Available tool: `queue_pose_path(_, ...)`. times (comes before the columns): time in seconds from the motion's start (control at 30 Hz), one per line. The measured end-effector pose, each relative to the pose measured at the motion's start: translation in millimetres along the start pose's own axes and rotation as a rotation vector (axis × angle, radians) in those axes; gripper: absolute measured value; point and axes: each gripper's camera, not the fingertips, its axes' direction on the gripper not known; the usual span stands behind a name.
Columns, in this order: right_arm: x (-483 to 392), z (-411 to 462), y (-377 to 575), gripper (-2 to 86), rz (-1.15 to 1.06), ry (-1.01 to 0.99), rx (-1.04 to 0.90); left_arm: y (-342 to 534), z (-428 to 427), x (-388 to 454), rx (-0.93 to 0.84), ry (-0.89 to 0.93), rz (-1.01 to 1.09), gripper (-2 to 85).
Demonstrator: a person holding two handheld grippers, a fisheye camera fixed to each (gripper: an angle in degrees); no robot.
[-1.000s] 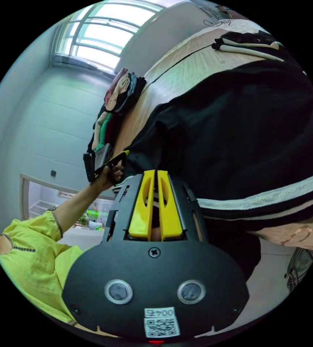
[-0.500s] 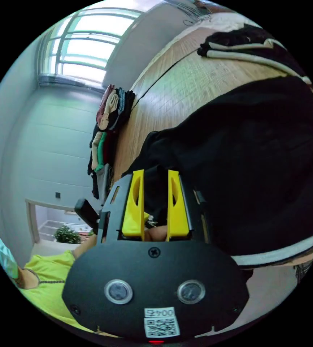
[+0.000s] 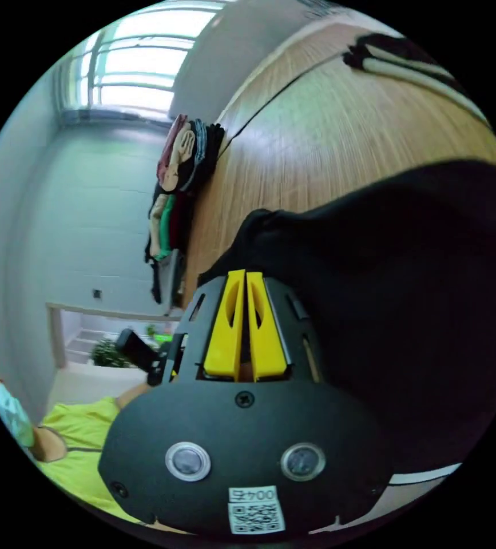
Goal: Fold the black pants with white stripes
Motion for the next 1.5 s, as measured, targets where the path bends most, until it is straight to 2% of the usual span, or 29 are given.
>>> queue_pose_path(0.03, -17, 7, 0, 0.0, -0.081, 0.119, 0.014, -4, 0, 5, -0.011, 0.001, 0.033, 0.1)
queue_pose_path(0.1, -20, 27, 0, 0.5, -0.063, 0.271, -0.028, -8, 18, 8, -0.13, 0.042, 0.074, 0.1)
queue_pose_path(0.13, -12, 34, 1, 1.0, -0.001, 0.259, -0.052, -12, 25, 12, -0.185, 0.043, 0.1, 0.0)
queue_pose_path(0.23, -1, 14, 16, 4.0, 0.12, 0.014, 0.031, -18, 25, 19, -0.208, 0.027, 0.116, 0.0)
queue_pose_path(0.33, -18, -21, 53, 4.5, 0.116, -0.01, 0.213, -21, 19, 17, -0.189, 0.072, 0.093, 0.0)
queue_pose_path(0.4, -43, -27, 76, 4.7, 0.04, 0.021, 0.262, -27, 5, 21, -0.15, 0.103, 0.104, 0.1)
queue_pose_path(0.5, -99, -4, 107, 5.1, -0.133, 0.188, 0.243, -33, -42, 19, 0.067, 0.048, 0.02, 0.1)
queue_pose_path(0.57, -144, 33, 130, 5.0, -0.279, 0.435, 0.227, -30, -61, 7, 0.173, -0.055, -0.069, 0.1)
queue_pose_path(0.63, -172, 67, 144, 5.3, -0.408, 0.643, 0.21, -28, -61, -24, 0.171, -0.202, -0.225, 0.0)
queue_pose_path(0.67, -182, 93, 151, 5.7, -0.486, 0.794, 0.169, -27, -57, -35, 0.152, -0.204, -0.266, 0.0)
queue_pose_path(0.73, -176, 130, 156, 5.6, -0.496, 0.929, 0.044, -15, -40, -76, 0.056, -0.199, -0.433, 0.0)
queue_pose_path(0.77, -177, 129, 164, 5.7, -0.477, 0.887, 0.156, -11, -39, -84, 0.052, -0.176, -0.466, 0.0)
queue_pose_path(0.8, -176, 129, 164, 5.7, -0.453, 0.862, 0.154, -6, -43, -95, 0.09, -0.108, -0.525, 0.0)
queue_pose_path(0.87, -181, 125, 161, 5.8, -0.389, 0.769, 0.148, -4, -54, -97, 0.153, -0.117, -0.525, 0.0)
queue_pose_path(1.03, -211, 152, 156, 6.1, -0.433, 0.839, 0.117, -12, -60, -123, 0.203, -0.071, -0.491, 0.0)
queue_pose_path(1.13, -226, 169, 140, 5.9, -0.442, 0.867, 0.093, -29, -54, -147, 0.157, -0.078, -0.49, 0.0)
queue_pose_path(1.23, -235, 174, 126, 5.4, -0.378, 0.82, 0.08, -48, -60, -156, 0.118, -0.064, -0.479, 0.0)
queue_pose_path(1.3, -241, 168, 123, 5.1, -0.31, 0.774, 0.056, -48, -80, -150, 0.155, -0.038, -0.439, 0.0)
queue_pose_path(1.37, -248, 153, 137, 4.8, -0.249, 0.663, 0.125, -33, -106, -136, 0.201, -0.063, -0.396, 0.1)
queue_pose_path(1.5, -253, 148, 166, 4.9, -0.207, 0.609, 0.211, 62, -148, -72, 0.218, -0.336, -0.341, 0.2)
